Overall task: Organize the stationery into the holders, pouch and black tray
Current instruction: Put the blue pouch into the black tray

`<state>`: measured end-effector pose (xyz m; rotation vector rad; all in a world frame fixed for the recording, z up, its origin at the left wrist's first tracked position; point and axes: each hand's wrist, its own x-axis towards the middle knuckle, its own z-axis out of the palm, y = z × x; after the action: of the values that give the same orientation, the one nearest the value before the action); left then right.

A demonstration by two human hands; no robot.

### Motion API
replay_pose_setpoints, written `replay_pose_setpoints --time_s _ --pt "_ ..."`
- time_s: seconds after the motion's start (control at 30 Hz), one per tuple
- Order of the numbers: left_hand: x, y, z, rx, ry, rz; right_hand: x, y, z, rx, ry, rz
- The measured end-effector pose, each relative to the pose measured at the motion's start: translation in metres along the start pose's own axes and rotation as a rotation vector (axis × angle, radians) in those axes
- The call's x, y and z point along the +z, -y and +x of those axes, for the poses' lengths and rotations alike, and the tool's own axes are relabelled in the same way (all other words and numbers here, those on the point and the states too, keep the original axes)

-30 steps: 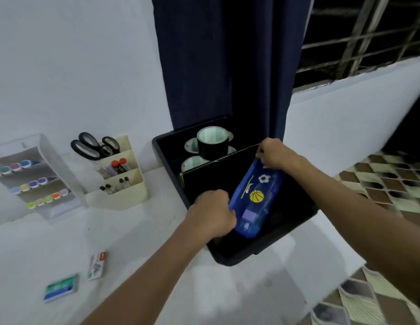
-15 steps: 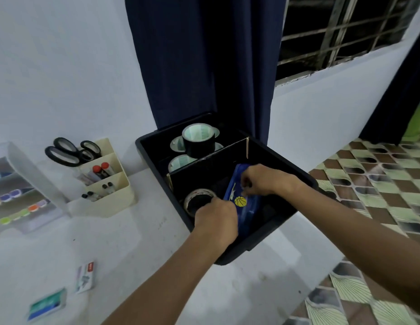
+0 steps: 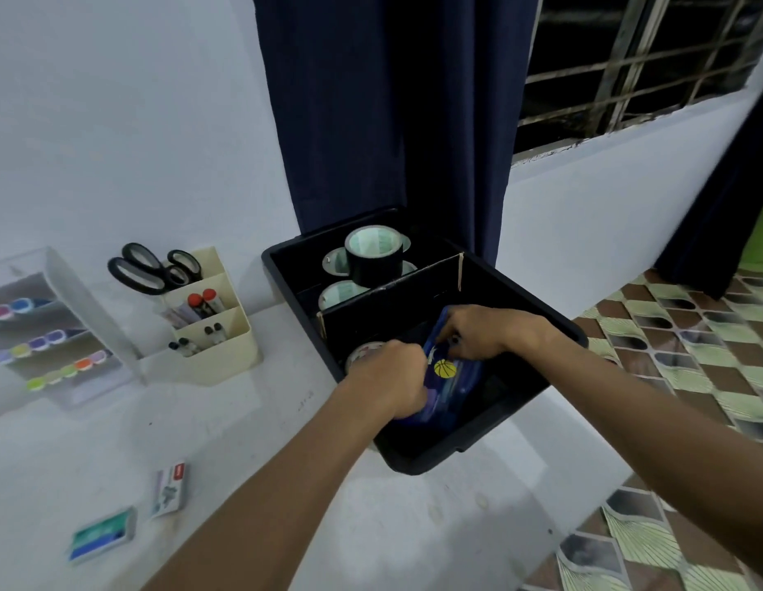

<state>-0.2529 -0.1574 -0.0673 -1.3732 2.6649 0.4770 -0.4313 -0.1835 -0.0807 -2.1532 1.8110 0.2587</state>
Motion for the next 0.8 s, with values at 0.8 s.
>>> replay_pose_setpoints --time_s 0.8 --pt "-0.009 0.225 -0.197 -0.827 -0.071 -0.119 0.000 0.282 0.024 -0.536 0.023 0.052"
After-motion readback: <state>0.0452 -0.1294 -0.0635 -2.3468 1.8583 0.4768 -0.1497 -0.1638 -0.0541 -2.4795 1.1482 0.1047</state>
